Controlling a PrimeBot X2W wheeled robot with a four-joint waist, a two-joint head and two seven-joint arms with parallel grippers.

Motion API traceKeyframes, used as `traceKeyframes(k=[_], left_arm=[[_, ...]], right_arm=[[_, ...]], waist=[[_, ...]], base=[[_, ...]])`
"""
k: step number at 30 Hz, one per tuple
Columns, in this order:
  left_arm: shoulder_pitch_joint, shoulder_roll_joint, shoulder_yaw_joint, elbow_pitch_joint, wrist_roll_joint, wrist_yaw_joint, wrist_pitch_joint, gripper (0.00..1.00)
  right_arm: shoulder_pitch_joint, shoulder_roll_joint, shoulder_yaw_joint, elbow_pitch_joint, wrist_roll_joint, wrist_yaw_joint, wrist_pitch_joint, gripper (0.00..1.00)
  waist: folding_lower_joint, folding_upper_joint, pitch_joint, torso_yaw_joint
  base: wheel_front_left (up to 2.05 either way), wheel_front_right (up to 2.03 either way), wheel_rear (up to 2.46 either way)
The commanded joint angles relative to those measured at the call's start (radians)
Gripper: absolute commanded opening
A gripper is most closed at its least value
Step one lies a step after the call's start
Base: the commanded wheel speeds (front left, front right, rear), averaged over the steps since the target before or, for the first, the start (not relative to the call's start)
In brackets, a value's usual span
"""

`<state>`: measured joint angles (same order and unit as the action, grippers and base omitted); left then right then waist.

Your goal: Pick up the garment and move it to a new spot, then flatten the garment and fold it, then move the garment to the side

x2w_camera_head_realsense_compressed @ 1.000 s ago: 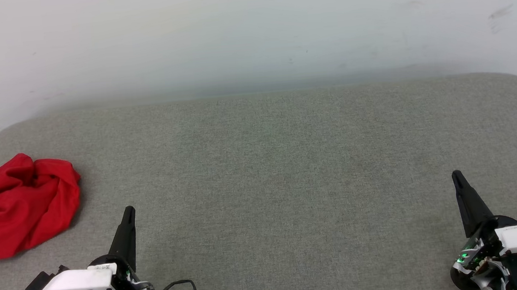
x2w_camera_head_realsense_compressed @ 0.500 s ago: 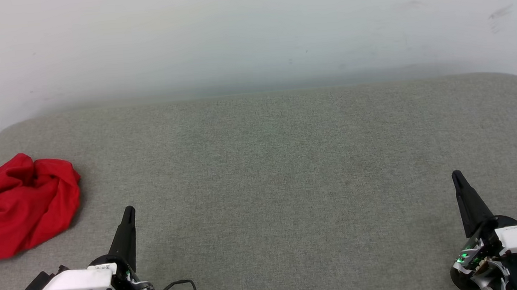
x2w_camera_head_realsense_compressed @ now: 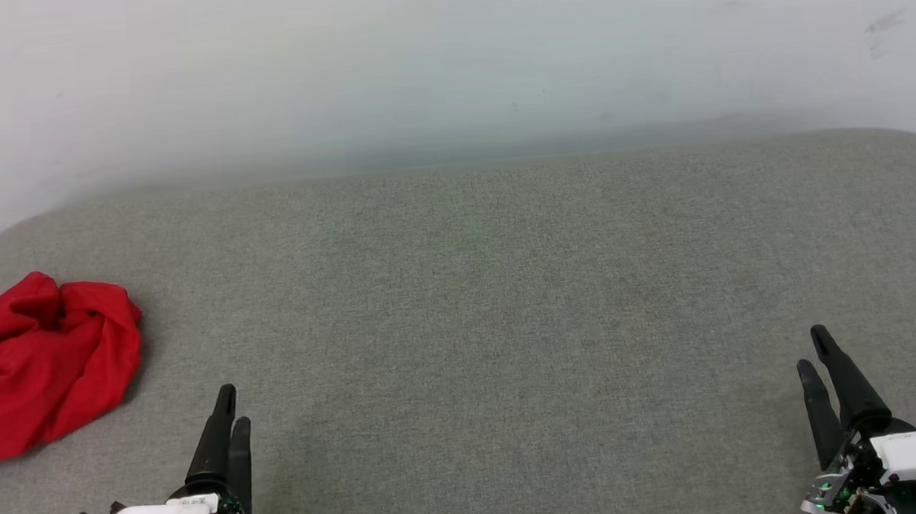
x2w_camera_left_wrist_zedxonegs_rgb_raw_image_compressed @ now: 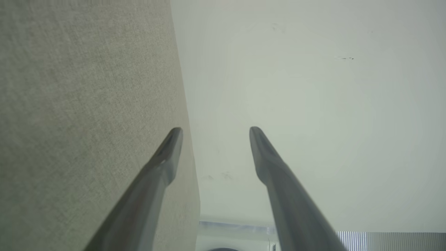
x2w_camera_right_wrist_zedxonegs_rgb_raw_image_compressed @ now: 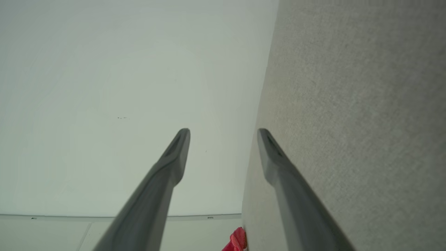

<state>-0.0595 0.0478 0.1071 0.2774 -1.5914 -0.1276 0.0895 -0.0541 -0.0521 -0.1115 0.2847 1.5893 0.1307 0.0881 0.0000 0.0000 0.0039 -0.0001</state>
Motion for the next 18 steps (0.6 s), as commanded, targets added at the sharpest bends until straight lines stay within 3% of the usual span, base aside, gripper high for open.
traceKeyframes(k=[1, 7, 18], left_arm=[[-0.014, 0.002, 0.007, -0.031, 0.036, -0.001, -0.017, 1.0], [-0.018, 0.002, 0.017, -0.069, 0.152, 0.011, -0.046, 1.0], [-0.012, 0.002, -0.018, -0.151, 0.384, 0.087, -0.09, 1.0]], right_arm=[[-0.013, 0.0, -0.002, -0.032, -0.038, 0.0, -0.015, 1.0], [-0.008, 0.0, -0.006, -0.078, -0.172, 0.0, -0.044, 1.0], [-0.002, 0.0, 0.001, -0.157, -0.393, 0.0, -0.088, 1.0]], waist=[[0.0, 0.0, 0.001, 0.0], [0.0, 0.0, 0.004, 0.001], [0.0, 0.0, 0.007, 0.004]], base=[[0.0, 0.0, 0.0], [0.0, 0.0, 0.0], [0.0, 0.0, 0.0]])
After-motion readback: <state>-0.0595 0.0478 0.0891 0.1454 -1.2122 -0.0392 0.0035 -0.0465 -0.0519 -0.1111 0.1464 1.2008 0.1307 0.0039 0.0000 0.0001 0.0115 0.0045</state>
